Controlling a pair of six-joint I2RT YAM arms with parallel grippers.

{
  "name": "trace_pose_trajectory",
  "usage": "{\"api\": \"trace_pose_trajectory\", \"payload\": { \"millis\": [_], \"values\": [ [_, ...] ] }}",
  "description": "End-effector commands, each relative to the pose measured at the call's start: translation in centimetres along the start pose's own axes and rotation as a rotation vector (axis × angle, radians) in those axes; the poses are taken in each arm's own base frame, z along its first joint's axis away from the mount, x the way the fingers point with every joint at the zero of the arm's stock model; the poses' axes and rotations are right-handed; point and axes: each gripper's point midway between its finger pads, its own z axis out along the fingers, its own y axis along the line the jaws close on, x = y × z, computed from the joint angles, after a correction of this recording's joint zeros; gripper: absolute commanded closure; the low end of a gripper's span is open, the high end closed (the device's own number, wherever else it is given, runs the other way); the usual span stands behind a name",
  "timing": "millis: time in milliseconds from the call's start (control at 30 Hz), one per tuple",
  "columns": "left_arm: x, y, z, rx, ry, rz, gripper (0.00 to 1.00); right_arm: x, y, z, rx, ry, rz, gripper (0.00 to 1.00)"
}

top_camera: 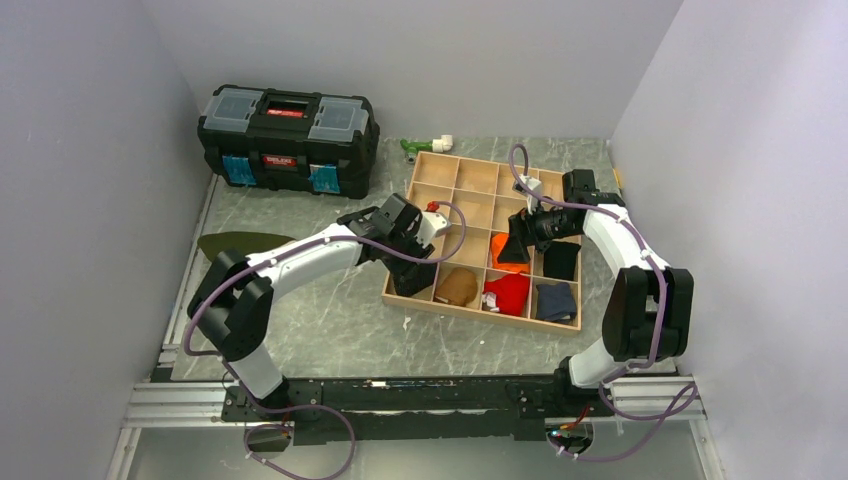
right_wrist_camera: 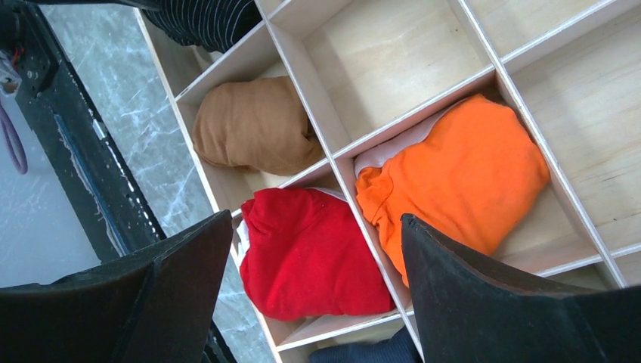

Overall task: Roll the underwear
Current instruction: Place the underwear in the storage box.

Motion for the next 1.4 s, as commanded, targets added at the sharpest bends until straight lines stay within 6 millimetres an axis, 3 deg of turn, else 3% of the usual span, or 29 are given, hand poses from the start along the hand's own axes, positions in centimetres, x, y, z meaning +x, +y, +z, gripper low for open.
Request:
{"api": "trace_pose_trajectory", "payload": {
  "millis": [0,433,633,867,1367],
  "values": [
    [-0.4,-0.4,-0.5,0.035,-0.027,0.029,0.57,-1.4,0.1,-0.4,-0.018,-0.033,-0.043,0.16],
    [5.2,-1.5,3.2,0.116,0.155,0.069,0.68,-1.3,0.1,-0.4,-0.023,-0.028,-0.038,0.16],
    [6.3,-1.5,4.3,0.115,0.204,0.071,0.69,-1.2,0.2,-0.4,-0.024,-0.027,-0.037,0.16],
    [5.2,-1.9,3.6,0.142,0.184,0.068,0.61,-1.2,0.2,-0.3,-0.032,-0.023,-0.033,0.14],
    [0.5,-1.3,0.1,0.091,-0.002,0.115,0.45,-2.2,0.5,-1.3,0.023,-0.071,-0.089,0.06]
  ]
}}
